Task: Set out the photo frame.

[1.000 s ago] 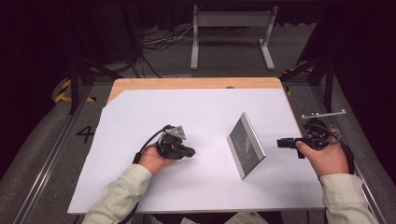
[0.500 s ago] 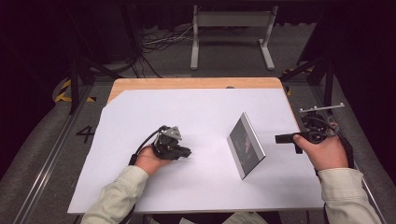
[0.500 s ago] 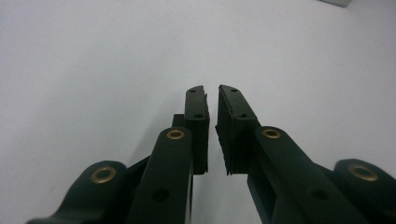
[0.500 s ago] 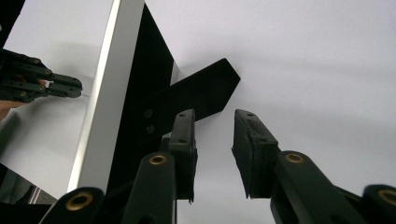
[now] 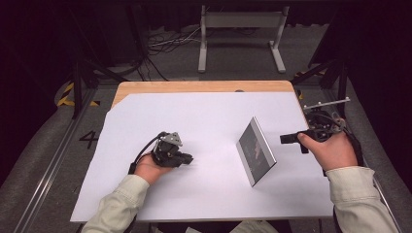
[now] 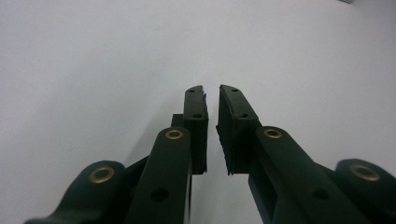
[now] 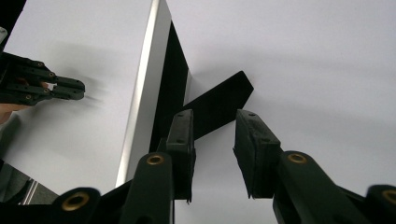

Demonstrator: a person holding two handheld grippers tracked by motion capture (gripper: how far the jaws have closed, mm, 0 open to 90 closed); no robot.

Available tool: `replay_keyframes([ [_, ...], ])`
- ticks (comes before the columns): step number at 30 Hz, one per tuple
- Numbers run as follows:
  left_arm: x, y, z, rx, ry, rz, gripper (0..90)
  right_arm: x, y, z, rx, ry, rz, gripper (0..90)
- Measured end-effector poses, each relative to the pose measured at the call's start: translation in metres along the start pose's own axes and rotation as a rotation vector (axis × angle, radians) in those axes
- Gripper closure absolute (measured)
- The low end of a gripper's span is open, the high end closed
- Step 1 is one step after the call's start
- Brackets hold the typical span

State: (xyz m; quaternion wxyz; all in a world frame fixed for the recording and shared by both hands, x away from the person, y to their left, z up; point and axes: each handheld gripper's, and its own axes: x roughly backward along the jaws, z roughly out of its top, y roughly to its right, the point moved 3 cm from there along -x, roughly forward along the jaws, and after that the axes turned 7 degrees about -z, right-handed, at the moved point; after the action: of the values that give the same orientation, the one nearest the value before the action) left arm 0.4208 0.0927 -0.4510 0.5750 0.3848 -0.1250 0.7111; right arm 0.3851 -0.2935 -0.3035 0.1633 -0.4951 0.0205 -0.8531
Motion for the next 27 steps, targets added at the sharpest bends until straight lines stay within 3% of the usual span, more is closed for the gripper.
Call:
replay_keyframes([
  [16, -0.004, 0.001, 0.001, -0.009, -0.005, 0.006, 81.1, 0.003, -0.025, 0.012, -0.001, -0.014, 0.003, 62.8],
  [27, -0.003, 0.001, 0.001, -0.006, -0.007, 0.004, 81.1, -0.001, -0.044, 0.013, 0.028, -0.024, 0.019, 60.9],
])
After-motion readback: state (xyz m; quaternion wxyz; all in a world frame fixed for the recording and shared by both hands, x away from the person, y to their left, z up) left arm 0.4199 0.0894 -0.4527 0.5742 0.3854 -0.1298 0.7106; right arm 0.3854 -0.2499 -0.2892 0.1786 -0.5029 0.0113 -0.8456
